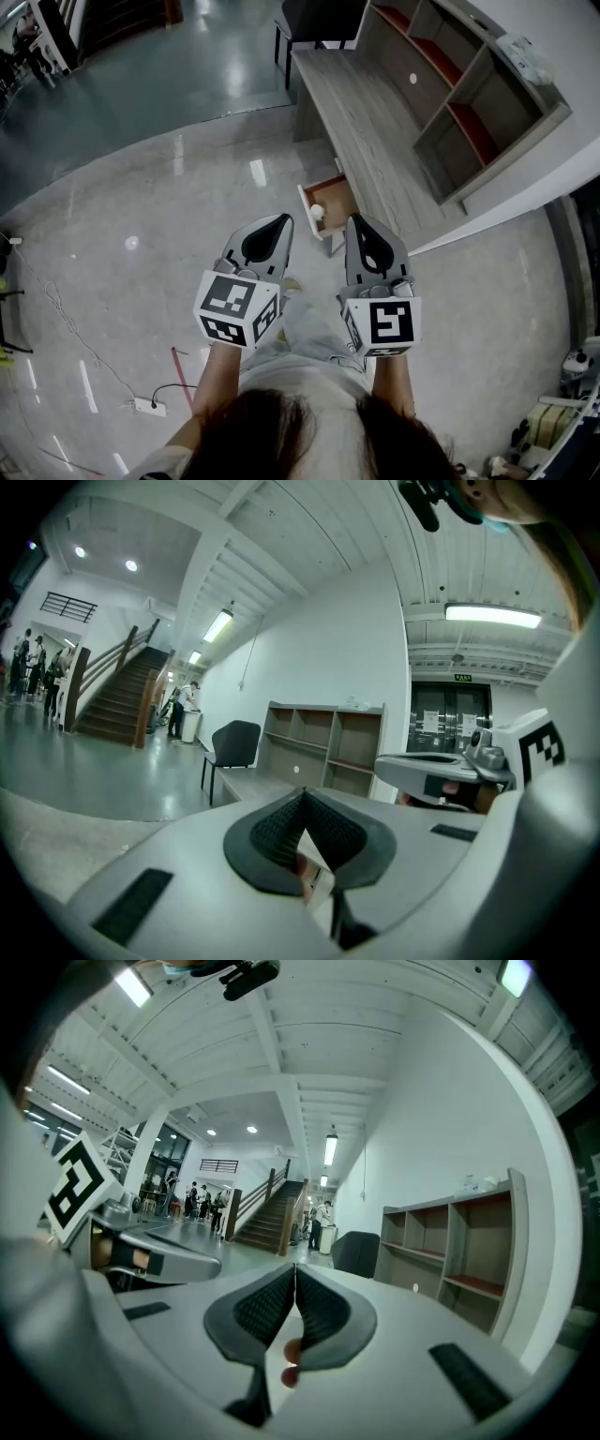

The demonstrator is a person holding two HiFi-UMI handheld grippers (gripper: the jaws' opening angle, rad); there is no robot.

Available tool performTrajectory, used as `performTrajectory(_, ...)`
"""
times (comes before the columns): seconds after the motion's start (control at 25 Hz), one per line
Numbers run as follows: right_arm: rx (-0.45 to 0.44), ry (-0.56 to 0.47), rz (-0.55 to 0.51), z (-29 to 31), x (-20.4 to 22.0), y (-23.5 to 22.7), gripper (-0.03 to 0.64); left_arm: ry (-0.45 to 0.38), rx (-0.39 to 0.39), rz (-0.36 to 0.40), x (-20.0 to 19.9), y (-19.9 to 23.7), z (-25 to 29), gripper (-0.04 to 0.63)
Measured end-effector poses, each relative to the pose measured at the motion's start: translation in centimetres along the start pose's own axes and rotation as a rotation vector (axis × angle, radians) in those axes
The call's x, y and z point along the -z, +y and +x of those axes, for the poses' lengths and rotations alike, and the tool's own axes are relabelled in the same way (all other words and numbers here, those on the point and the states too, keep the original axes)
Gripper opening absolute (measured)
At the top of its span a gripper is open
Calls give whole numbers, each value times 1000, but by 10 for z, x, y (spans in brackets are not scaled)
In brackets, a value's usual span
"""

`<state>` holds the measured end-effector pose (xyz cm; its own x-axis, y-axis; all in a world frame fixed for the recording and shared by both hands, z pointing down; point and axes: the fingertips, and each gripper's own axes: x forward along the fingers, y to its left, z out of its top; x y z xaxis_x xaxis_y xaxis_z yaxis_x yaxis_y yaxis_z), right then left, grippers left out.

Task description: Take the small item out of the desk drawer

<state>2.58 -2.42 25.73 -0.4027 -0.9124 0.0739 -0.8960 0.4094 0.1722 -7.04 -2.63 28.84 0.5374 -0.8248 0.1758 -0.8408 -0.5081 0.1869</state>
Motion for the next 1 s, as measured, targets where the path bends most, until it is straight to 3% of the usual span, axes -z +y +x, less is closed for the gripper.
performTrajectory(0.36,-18,68,-11,56,29,-25,28,15,-20,-10,-3,37,51,6)
performTrajectory(1.0,-163,181,-53,138,88,-45,28,19,-43,-45,2,75,129,6)
